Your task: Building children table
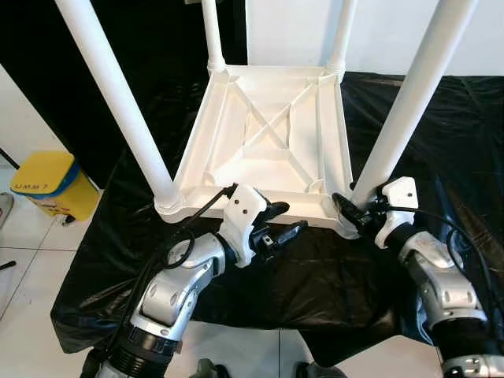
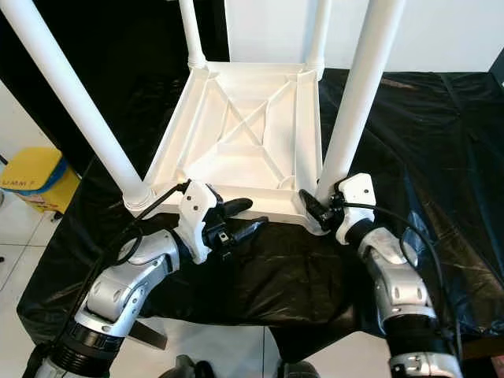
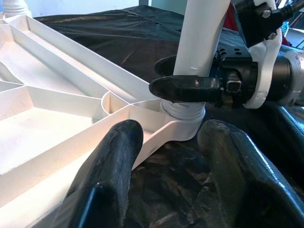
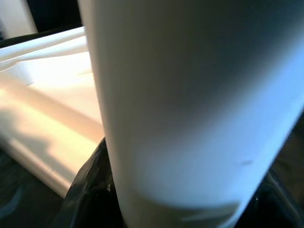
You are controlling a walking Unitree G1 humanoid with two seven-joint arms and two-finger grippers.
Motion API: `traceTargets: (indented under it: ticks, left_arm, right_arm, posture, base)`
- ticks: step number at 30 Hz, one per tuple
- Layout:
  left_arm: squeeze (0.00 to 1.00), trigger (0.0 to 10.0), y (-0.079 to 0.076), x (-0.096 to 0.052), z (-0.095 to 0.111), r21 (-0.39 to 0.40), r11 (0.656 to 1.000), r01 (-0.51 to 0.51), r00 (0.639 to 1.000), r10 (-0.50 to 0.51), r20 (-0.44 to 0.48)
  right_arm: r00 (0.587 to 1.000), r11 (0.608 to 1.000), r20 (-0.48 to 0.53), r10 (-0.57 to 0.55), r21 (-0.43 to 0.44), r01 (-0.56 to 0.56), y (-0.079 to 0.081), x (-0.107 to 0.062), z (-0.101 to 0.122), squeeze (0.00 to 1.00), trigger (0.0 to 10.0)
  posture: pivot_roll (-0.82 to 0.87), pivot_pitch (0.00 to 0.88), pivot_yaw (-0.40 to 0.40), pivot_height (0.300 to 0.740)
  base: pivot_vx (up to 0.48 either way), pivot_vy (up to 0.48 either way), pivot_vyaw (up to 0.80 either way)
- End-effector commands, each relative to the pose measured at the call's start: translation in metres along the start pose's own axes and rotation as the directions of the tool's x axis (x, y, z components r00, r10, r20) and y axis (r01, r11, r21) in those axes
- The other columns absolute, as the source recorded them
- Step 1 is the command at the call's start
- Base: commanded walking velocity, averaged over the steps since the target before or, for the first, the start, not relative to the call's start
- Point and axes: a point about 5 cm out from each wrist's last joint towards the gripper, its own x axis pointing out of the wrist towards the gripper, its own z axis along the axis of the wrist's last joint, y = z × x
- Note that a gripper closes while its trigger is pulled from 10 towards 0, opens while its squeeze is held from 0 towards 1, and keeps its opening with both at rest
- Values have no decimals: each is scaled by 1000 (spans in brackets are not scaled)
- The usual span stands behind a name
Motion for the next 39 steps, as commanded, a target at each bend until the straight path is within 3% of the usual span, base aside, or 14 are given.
traceTargets:
  ticks: [1,2,4,5,6,11,13,14,21,34,35,39]
  left_arm:
    - [0,10000,0,-2,-3,-9,999,-34,999,34,-6]
    - [0,10000,0,-2,-3,-7,999,-44,999,44,-7]
    - [0,10000,0,-2,-3,-7,999,-44,999,44,-7]
    - [0,10000,0,-3,-4,-10,999,-53,999,53,-6]
    - [0,10000,0,-3,-4,-10,999,-53,999,53,-6]
    - [0,10000,4,-3,-5,-9,995,-102,995,102,3]
    - [0,10000,4,-3,-5,-9,995,-102,995,102,3]
    - [0,10000,6,-2,-5,-7,992,-124,992,124,7]
    - [0,10000,14,1,-7,-16,981,-193,981,193,13]
    - [0,10000,23,6,-3,10,968,-252,967,251,31]
    - [0,10000,22,7,-2,12,968,-250,968,249,35]
    - [0,10000,22,7,-7,25,967,-255,967,254,29]
  right_arm:
    - [994,998,-88,-59,27,61,6,-6,-18,0,10000]
    - [987,989,-93,-131,55,136,9,-7,-20,0,10000]
    - [987,989,-93,-131,55,136,9,-7,-20,0,10000]
    - [974,975,-98,-202,72,209,11,-9,-24,0,10000]
    - [974,975,-98,-202,72,209,11,-9,-24,0,10000]
    - [910,909,-124,-396,89,408,20,-11,-31,0,10000]
    - [910,909,-124,-396,89,408,20,-11,-31,0,10000]
    - [890,888,-129,-437,92,450,24,-12,-33,0,10000]
    - [872,867,-117,-476,103,487,32,-15,-33,0,10000]
    - [859,856,-86,-505,77,512,21,-24,-31,0,10000]
    - [862,858,-78,-501,79,507,22,-24,-30,1000,10000]
    - [873,869,-66,-483,84,487,22,-26,-30,1000,10000]
  posture:
    - [-71,108,7,740]
    - [-64,105,3,740]
    - [-64,105,3,740]
    - [-57,102,-3,740]
    - [-57,102,-3,740]
    - [-44,88,-16,740]
    - [-44,88,-16,740]
    - [-40,76,-18,740]
    - [-44,56,-3,740]
    - [-48,45,8,740]
    - [-51,36,5,740]
    - [-70,28,10,740]
  base:
    - [0,0,0]
    - [0,0,0]
    - [0,0,0]
    - [0,0,0]
    - [0,0,0]
    - [0,0,0]
    - [0,0,0]
    - [0,0,0]
    - [0,0,0]
    - [0,0,0]
    - [0,0,0]
    - [0,0,0]
